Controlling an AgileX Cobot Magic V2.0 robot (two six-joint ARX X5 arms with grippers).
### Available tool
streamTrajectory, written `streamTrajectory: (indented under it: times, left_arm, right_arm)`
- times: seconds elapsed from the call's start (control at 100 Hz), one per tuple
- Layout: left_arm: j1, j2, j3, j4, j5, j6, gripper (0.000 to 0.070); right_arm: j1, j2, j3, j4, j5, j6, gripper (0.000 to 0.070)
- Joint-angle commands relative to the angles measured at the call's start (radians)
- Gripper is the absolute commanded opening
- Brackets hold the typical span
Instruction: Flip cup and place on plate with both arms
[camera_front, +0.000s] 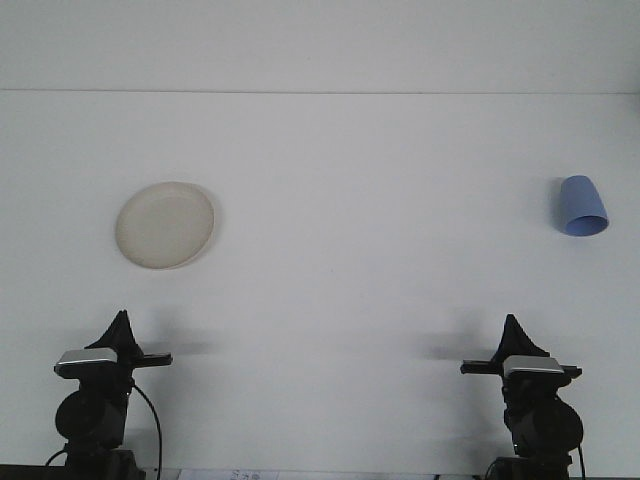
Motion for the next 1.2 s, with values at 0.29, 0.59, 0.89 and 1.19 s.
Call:
streamTrajectory:
  times: [0.29,0.59,0.89,1.19]
  left_arm:
    - [0.001,-0.001,-0.019,0.015,-0.002,-0.002,0.0016]
    - [0.001,-0.001,-0.019,0.015,-0.002,-0.002,0.0016]
    - [0.001,-0.001,-0.019,0.015,-0.002,-0.002,0.0016]
    - [0.001,-0.001,-0.019,0.015,-0.002,-0.002,0.0016]
  right_arm:
    - [0.0,-0.002,-0.002,0.014,0.001,-0.01,0.0007]
    - [0.0,-0.002,-0.002,0.014,0.001,-0.01,0.0007]
    - [0.002,-0.002,-0.002,0.014,-0.013,0.093,0.0007]
    - [0.002,-0.002,0.019,0.066,-0.041,0.41,0.0003]
